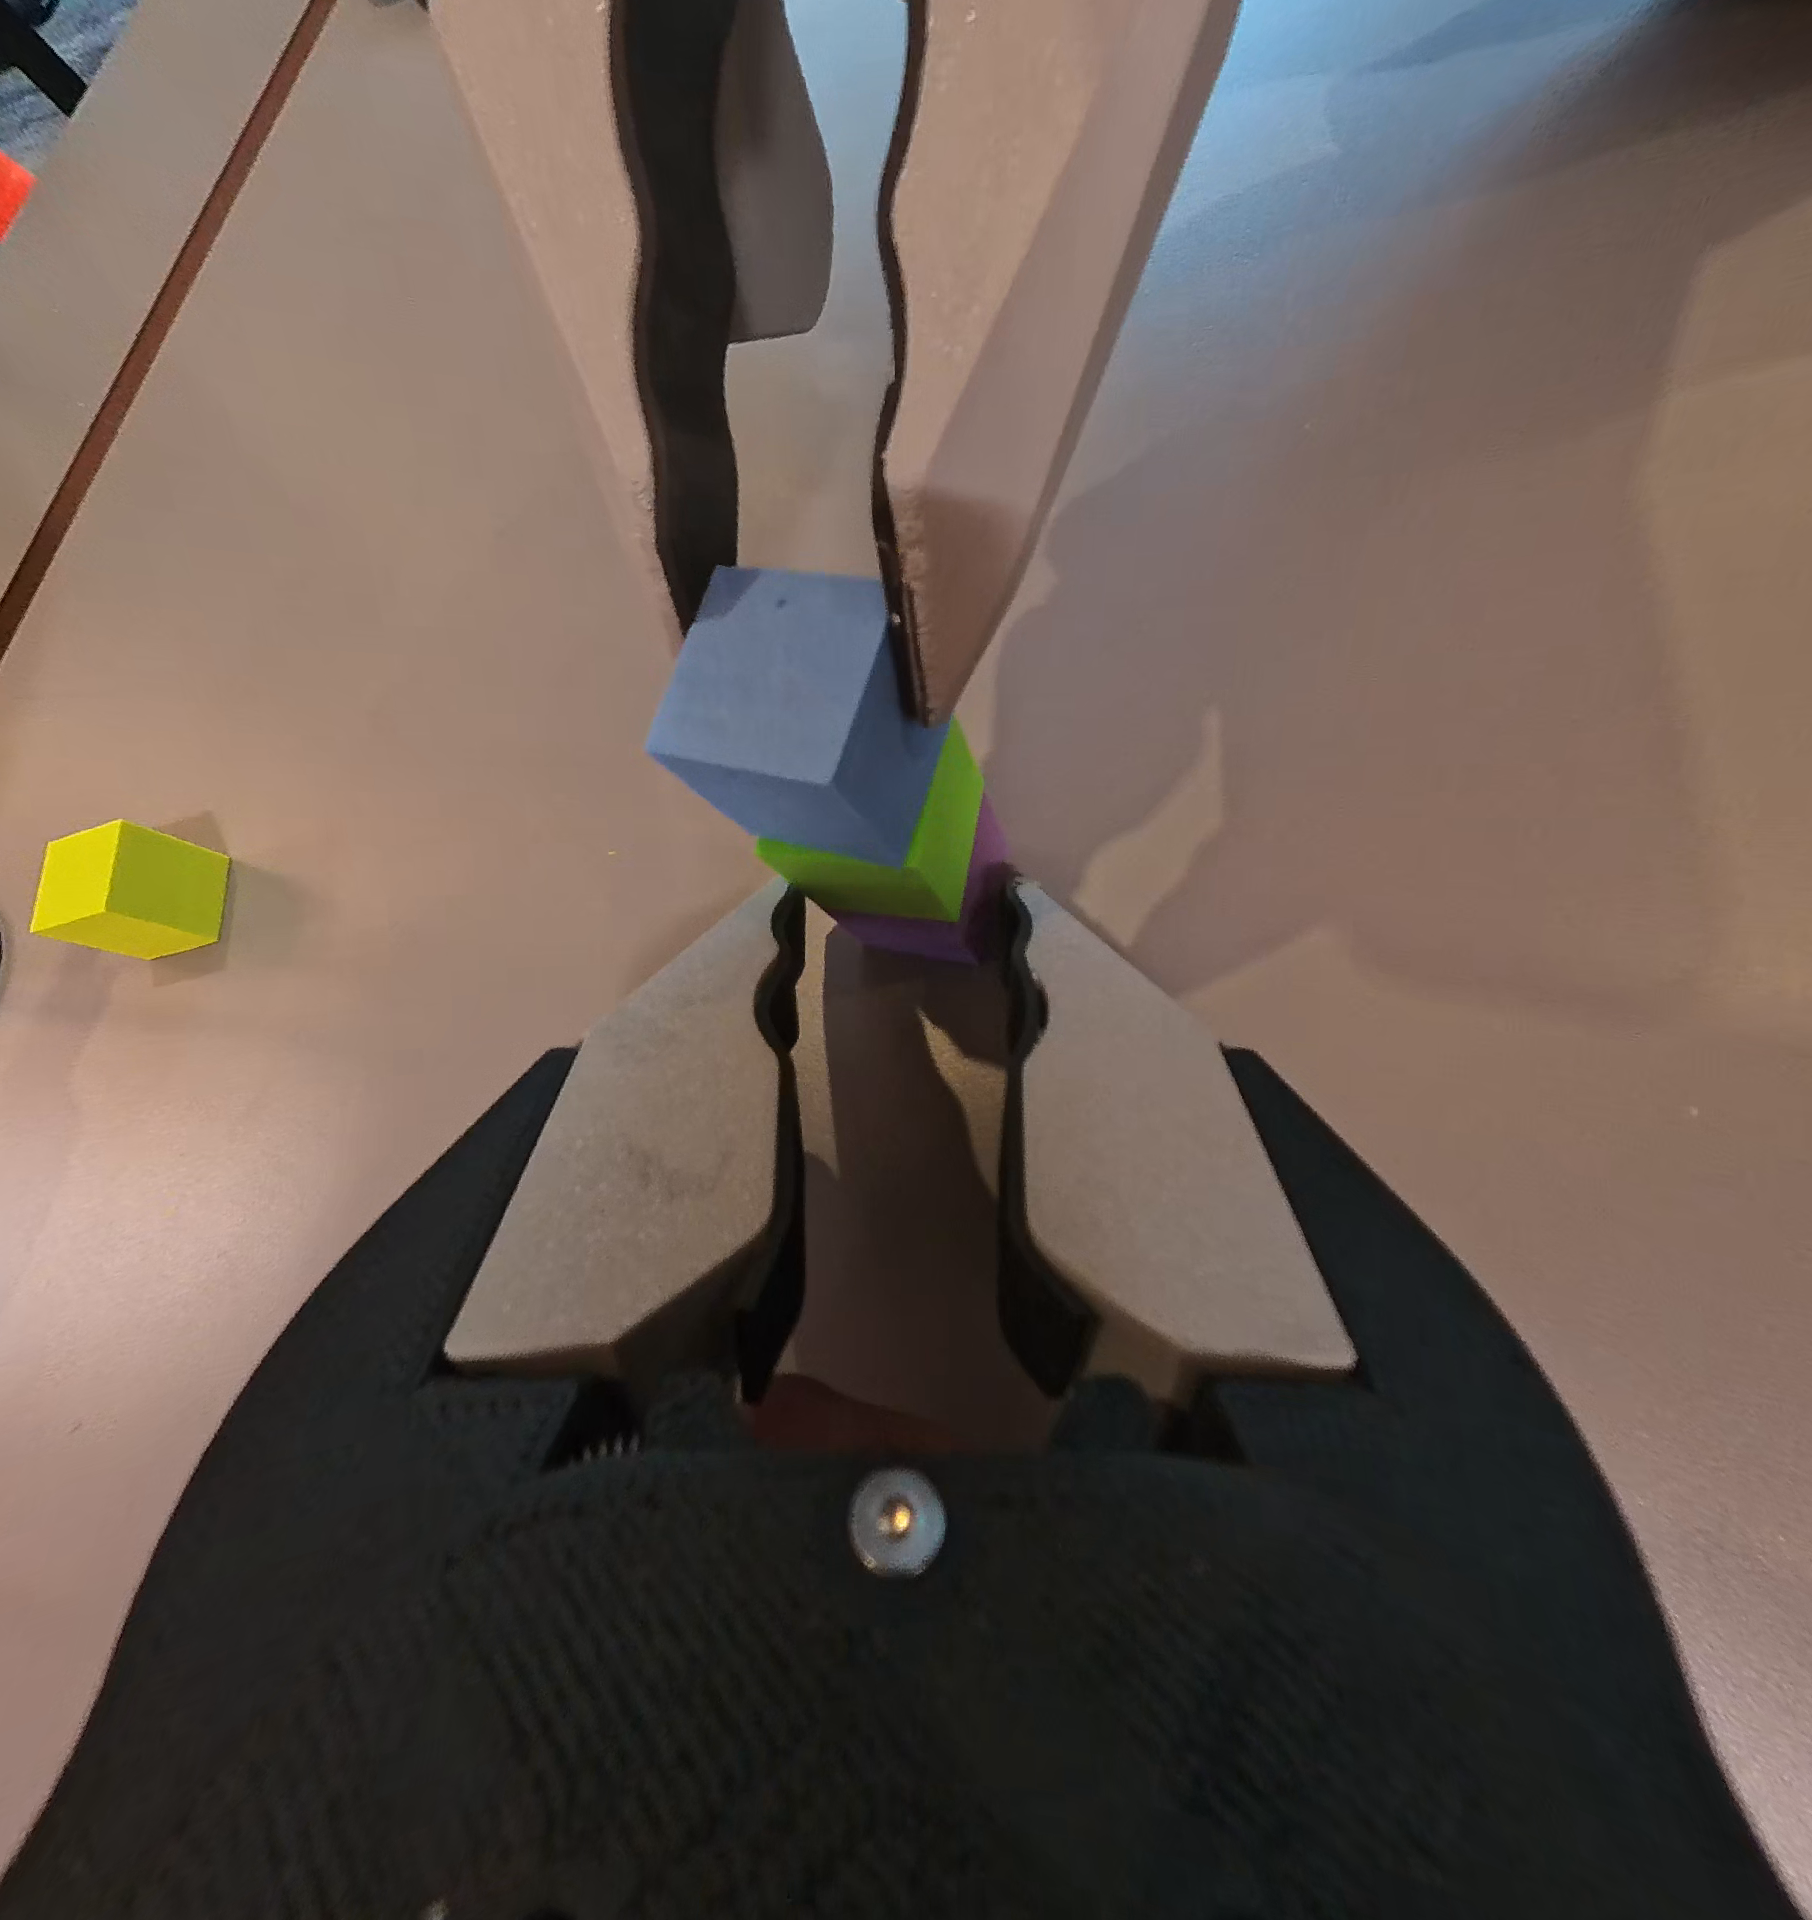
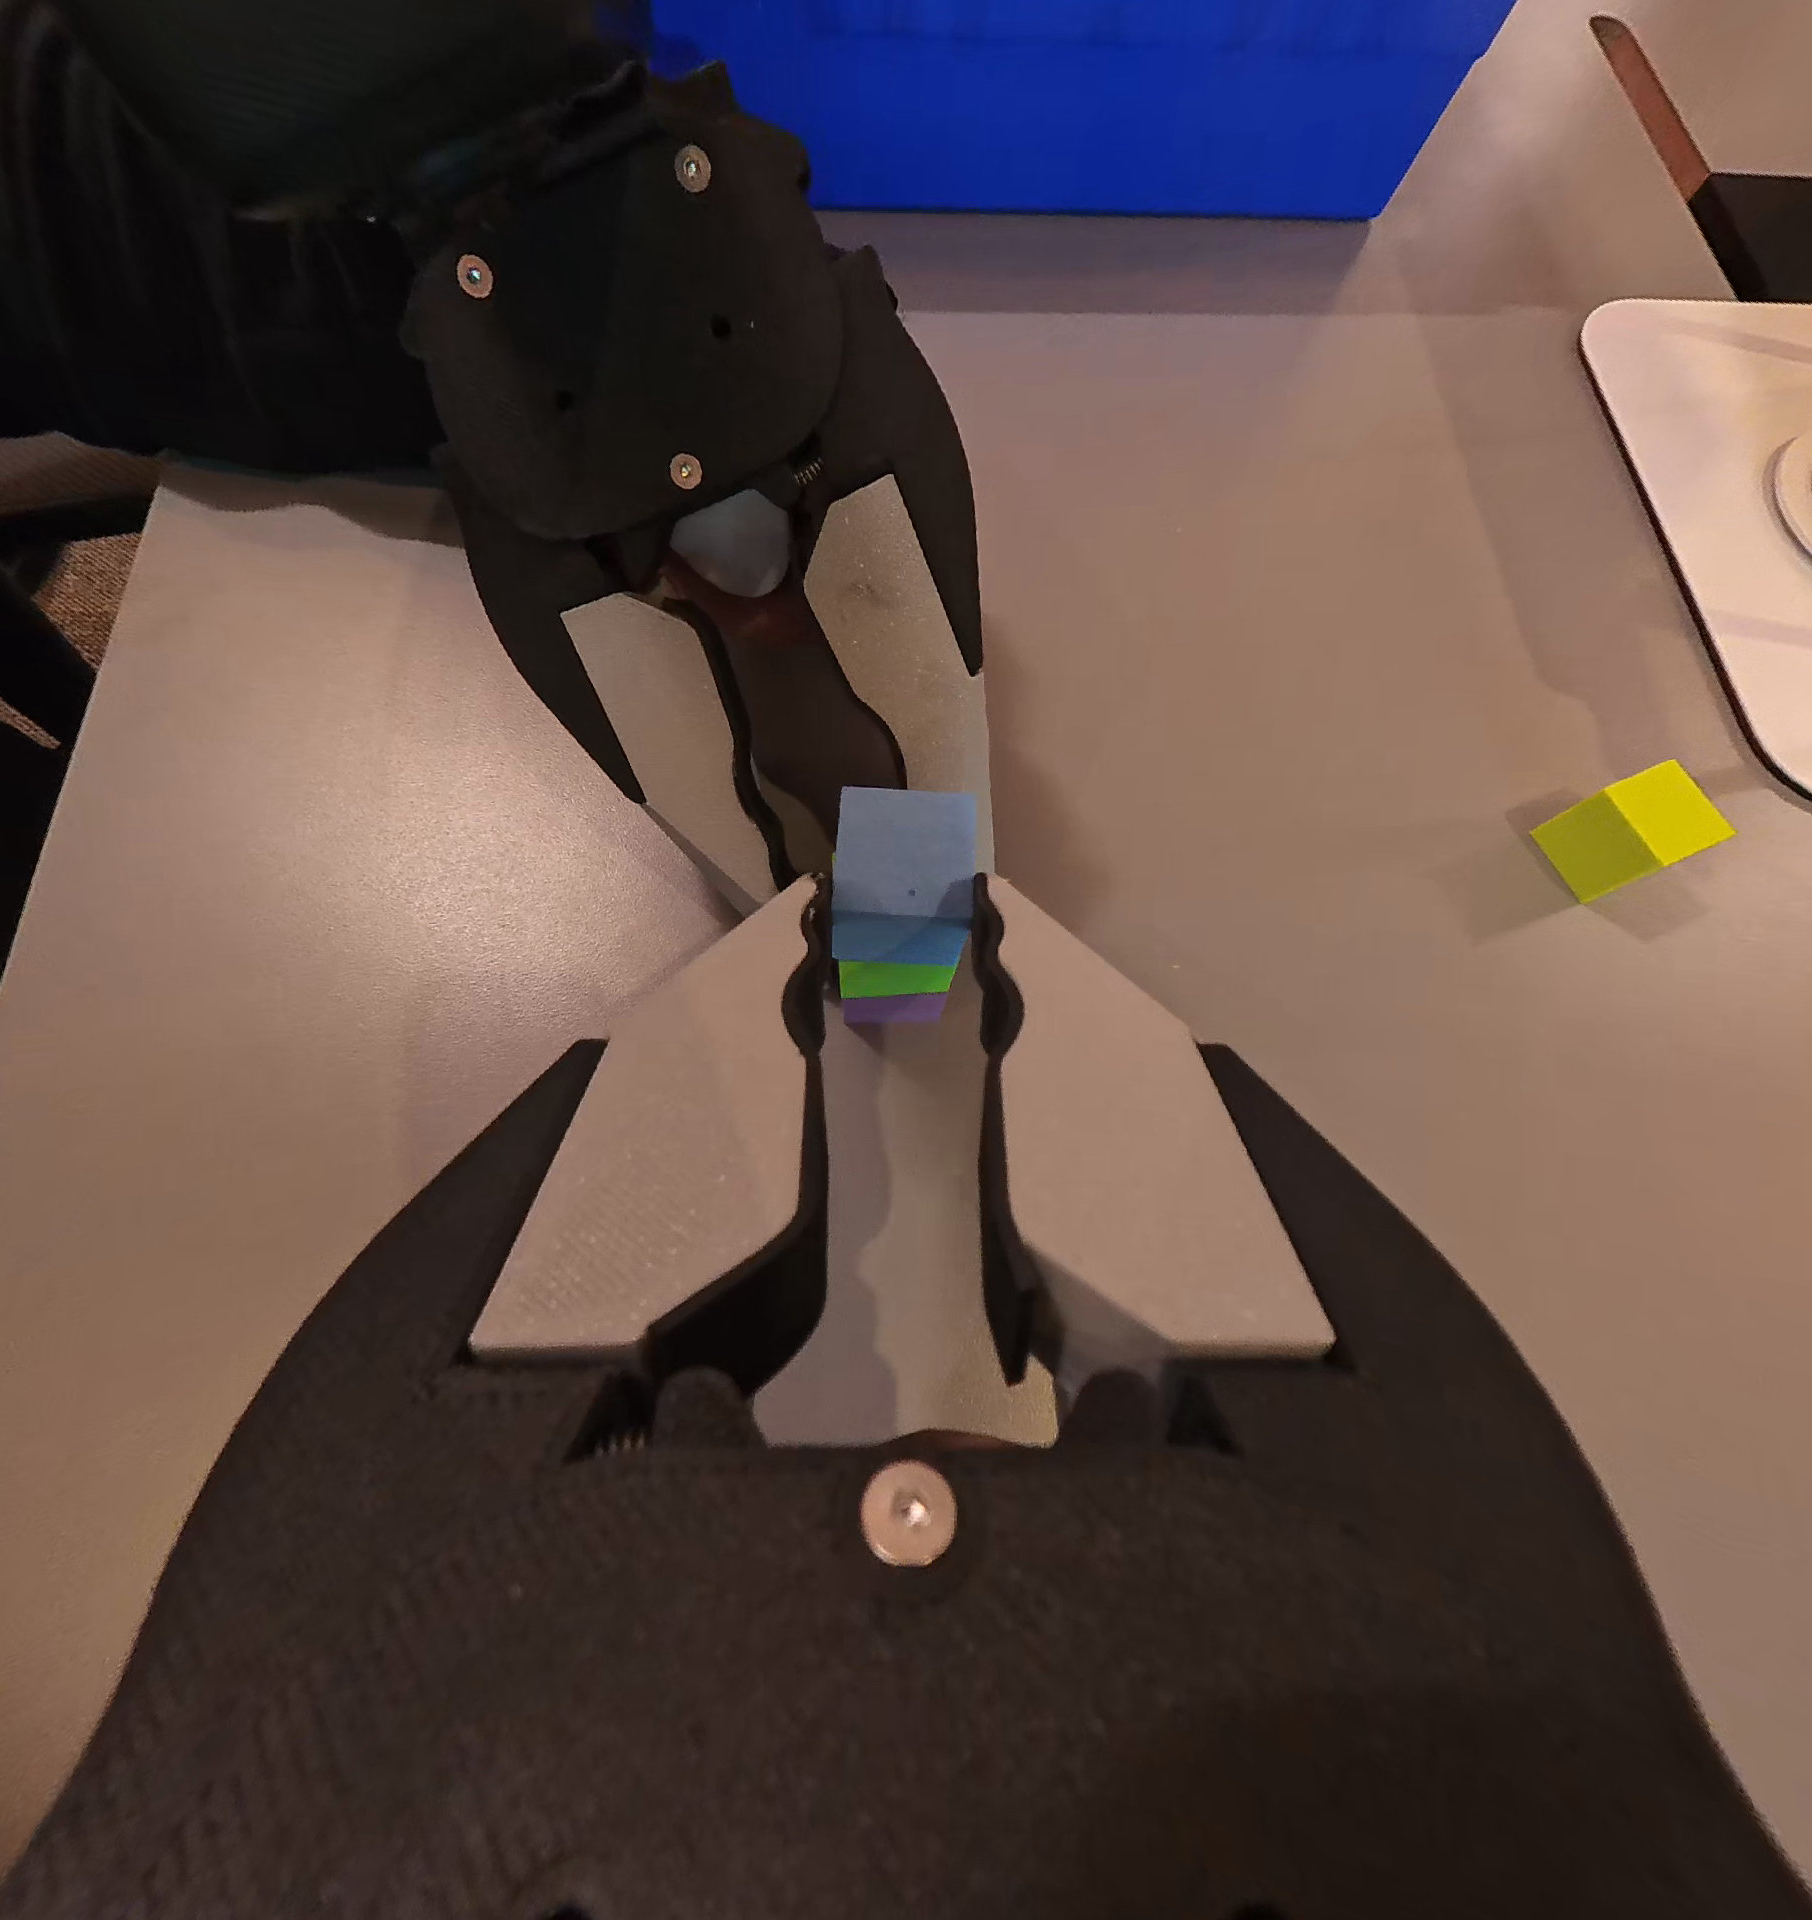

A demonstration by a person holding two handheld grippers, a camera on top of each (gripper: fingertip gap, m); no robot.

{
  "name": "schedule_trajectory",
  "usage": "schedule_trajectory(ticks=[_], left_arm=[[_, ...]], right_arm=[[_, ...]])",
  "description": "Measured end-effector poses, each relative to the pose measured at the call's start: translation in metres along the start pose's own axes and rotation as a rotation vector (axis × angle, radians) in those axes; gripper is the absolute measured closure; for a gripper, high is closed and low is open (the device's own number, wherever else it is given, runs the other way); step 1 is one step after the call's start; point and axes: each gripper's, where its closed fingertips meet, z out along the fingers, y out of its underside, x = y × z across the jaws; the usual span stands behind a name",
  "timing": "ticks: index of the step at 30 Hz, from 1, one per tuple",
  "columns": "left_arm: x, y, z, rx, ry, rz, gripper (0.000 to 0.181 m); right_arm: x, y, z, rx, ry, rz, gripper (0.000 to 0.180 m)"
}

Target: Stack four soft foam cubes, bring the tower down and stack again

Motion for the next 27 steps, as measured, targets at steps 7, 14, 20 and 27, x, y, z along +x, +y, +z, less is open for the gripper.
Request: schedule_trajectory(ticks=[7, 14, 20, 27], left_arm=[[0.0, 0.0, 0.0, 0.0, 0.0, 0.001, 0.145], [0.0, 0.0, 0.0, -0.001, -0.002, -0.001, 0.145], [-0.002, 0.007, -0.008, -0.008, 0.025, -0.02, 0.138], [-0.005, 0.015, -0.022, -0.019, 0.07, -0.033, 0.131]], right_arm=[[-0.001, 0.0, 0.0, 0.004, -0.009, 0.009, 0.15], [0.001, -0.001, -0.002, 0.013, -0.001, 0.018, 0.143], [0.007, -0.005, -0.016, 0.05, 0.023, 0.028, 0.142], [0.008, -0.006, -0.028, 0.078, 0.013, 0.035, 0.159]])
